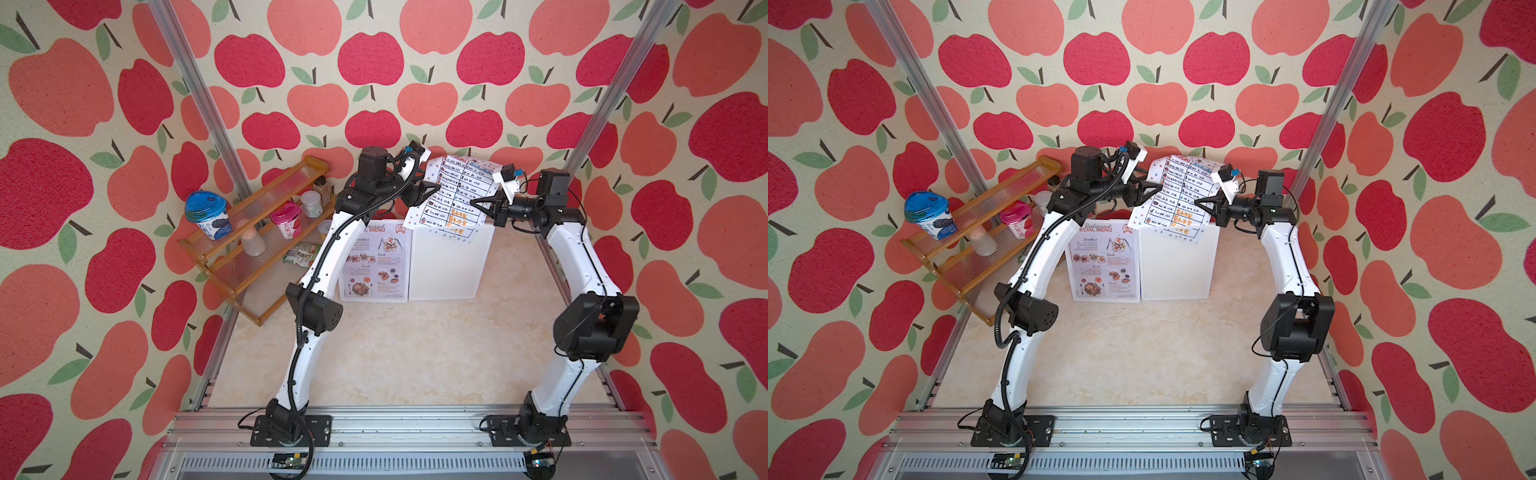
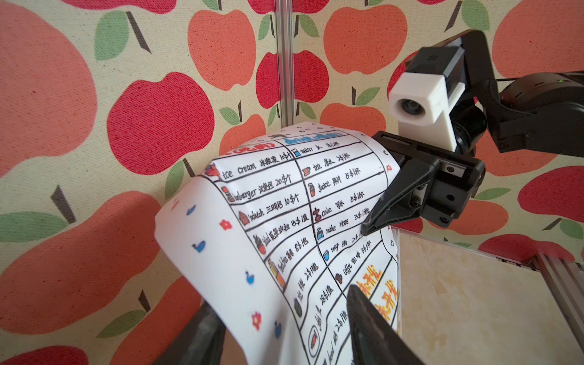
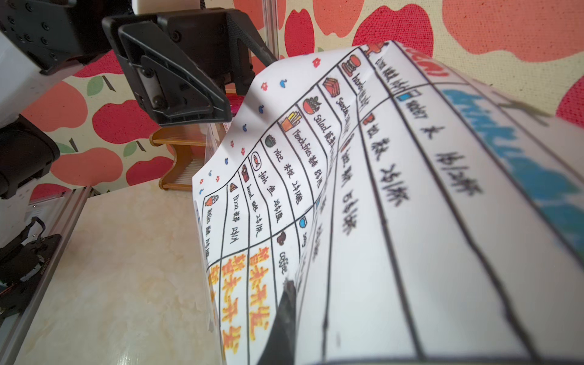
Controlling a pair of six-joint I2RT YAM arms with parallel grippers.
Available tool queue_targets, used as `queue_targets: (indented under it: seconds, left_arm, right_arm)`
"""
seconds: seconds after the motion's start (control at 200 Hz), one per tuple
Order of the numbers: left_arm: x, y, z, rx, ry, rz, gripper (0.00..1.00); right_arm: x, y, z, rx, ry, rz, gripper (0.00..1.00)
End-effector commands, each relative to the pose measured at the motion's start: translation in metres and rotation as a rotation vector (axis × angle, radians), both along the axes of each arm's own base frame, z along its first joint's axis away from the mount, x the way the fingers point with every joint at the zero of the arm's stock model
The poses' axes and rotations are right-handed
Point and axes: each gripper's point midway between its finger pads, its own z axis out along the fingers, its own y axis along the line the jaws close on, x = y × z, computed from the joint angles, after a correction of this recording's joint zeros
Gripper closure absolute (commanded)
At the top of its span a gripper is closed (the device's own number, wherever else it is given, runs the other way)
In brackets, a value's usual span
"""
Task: Insert the menus into the narrow rack
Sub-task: Insert the menu into the narrow rack.
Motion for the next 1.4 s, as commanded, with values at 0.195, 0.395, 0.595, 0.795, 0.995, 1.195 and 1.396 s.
queue_targets:
  seconds: [0.195,0.395,0.595,0.795,0.995,1.195,1.396]
  left_arm:
    - [-0.008,-0.006,0.011,-0.029,-0.011,-0.029,0.39]
    - [-0.006,-0.012,0.001,-0.025,0.003,-0.032,0.38]
    - [0.002,-0.011,-0.01,-0.026,0.037,-0.028,0.36]
    - [0.007,-0.009,-0.018,-0.027,0.06,-0.032,0.35]
    - [0.005,-0.01,-0.018,-0.034,0.073,-0.051,0.41]
    - [-0.001,-0.007,-0.018,-0.017,0.082,-0.058,0.63]
    - [-0.004,-0.007,-0.017,-0.014,0.089,-0.068,0.75]
  right_arm:
    - [-0.016,-0.024,0.023,-0.101,-0.11,-0.085,1.0]
    - [-0.018,-0.024,0.026,-0.075,-0.103,-0.059,1.0]
    - [-0.024,-0.018,0.025,-0.03,-0.097,-0.004,1.0]
    - [-0.023,-0.018,0.021,-0.037,-0.12,0.015,1.0]
    - [-0.024,-0.016,0.02,-0.033,-0.137,0.048,1.0]
    - [-0.027,-0.016,0.022,-0.025,-0.143,0.061,1.0]
    - [-0.025,-0.015,0.029,0.022,-0.116,0.082,1.0]
